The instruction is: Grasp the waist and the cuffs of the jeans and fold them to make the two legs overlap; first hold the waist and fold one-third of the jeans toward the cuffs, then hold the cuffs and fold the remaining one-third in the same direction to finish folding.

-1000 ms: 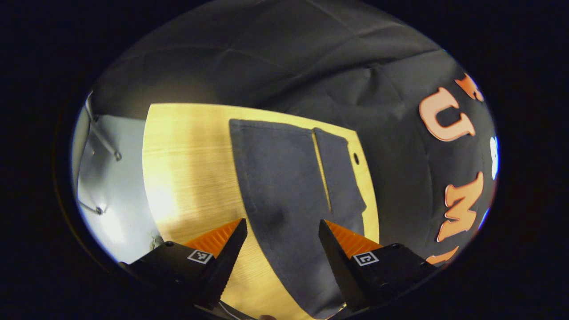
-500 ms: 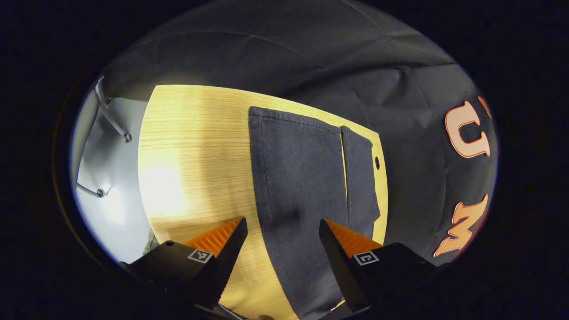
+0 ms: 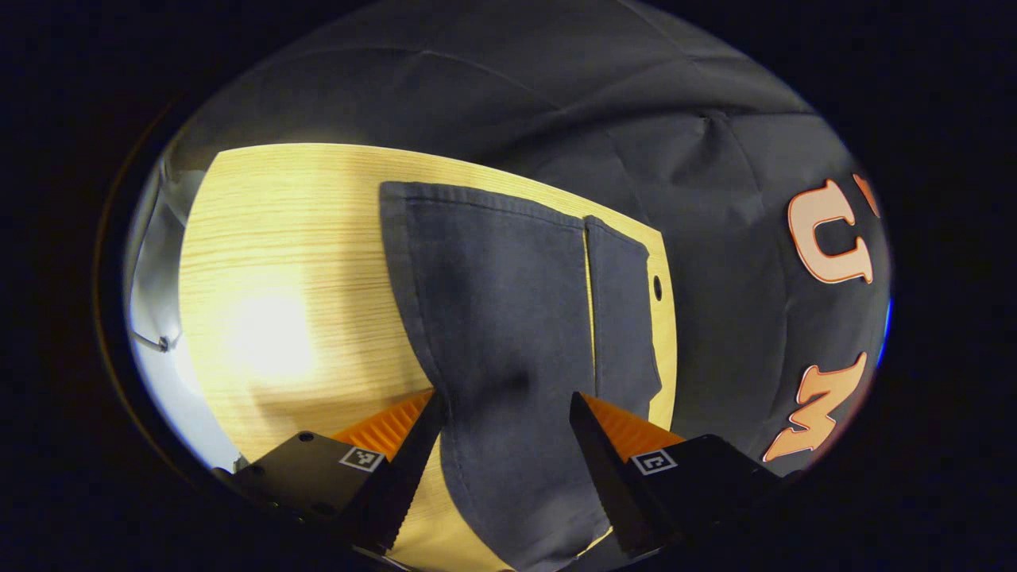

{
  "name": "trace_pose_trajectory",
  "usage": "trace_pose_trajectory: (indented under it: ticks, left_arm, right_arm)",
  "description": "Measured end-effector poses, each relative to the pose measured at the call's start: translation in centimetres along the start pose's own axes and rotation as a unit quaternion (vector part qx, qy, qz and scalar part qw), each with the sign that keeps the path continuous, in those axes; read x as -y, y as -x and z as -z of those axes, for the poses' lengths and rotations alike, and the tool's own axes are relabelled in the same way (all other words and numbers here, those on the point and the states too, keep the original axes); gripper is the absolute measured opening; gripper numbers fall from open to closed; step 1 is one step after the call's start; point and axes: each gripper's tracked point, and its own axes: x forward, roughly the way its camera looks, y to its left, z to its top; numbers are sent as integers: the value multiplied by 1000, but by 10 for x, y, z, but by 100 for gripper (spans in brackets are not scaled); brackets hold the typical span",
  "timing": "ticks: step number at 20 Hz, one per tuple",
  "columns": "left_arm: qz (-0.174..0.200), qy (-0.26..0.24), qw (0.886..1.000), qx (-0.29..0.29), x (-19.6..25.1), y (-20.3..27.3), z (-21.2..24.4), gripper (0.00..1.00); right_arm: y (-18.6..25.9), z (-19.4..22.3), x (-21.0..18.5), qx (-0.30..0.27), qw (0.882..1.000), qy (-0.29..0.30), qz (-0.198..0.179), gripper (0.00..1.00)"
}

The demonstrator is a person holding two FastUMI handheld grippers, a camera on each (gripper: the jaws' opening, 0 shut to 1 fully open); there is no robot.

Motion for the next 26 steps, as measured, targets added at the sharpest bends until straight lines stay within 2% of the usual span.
trace_pose_trajectory:
  ticks: [1,2,3,4,6,7,9,10,12,14,17,20,23,26]
  left_arm:
    - [2,-6,1000,-4,4,-4,2,95]
    - [2,-8,1000,-9,7,-10,4,84]
    - [2,-10,1000,-11,10,-19,5,77]
    - [2,-10,1000,-9,12,-27,4,65]
    - [5,-6,1000,-10,16,-35,2,51]
    - [4,-3,1000,-22,17,-43,8,39]
    - [-13,17,999,-35,13,-41,6,0]
    - [-16,20,999,-36,15,-51,10,2]
    - [-13,12,999,-36,11,-32,11,2]
    - [-15,0,999,-41,9,-29,12,2]
    - [-14,0,999,-46,9,-20,10,2]
    - [-14,-5,999,-48,11,-16,12,2]
    - [-22,-9,999,-49,12,-15,14,2]
    - [-27,-7,999,-46,15,-17,13,2]
  right_arm:
    - [1,-2,4,2,1000,-4,5,97]
    - [5,-3,9,4,1000,-8,12,97]
    - [8,-4,14,6,1000,-10,21,97]
    - [13,-3,21,8,999,-11,30,97]
    - [24,0,38,11,998,-21,50,97]
    - [30,3,46,9,998,-40,54,97]
    - [44,15,59,-1,993,-101,55,97]
    - [49,24,68,-9,989,-136,56,97]
    - [64,41,94,-24,975,-214,59,98]
    - [76,62,122,-45,949,-304,62,97]
    - [99,121,179,-82,904,-403,116,98]
    - [115,197,214,-125,869,-448,169,98]
    - [111,259,223,-175,847,-463,192,98]
    - [95,286,235,-193,829,-486,197,99]
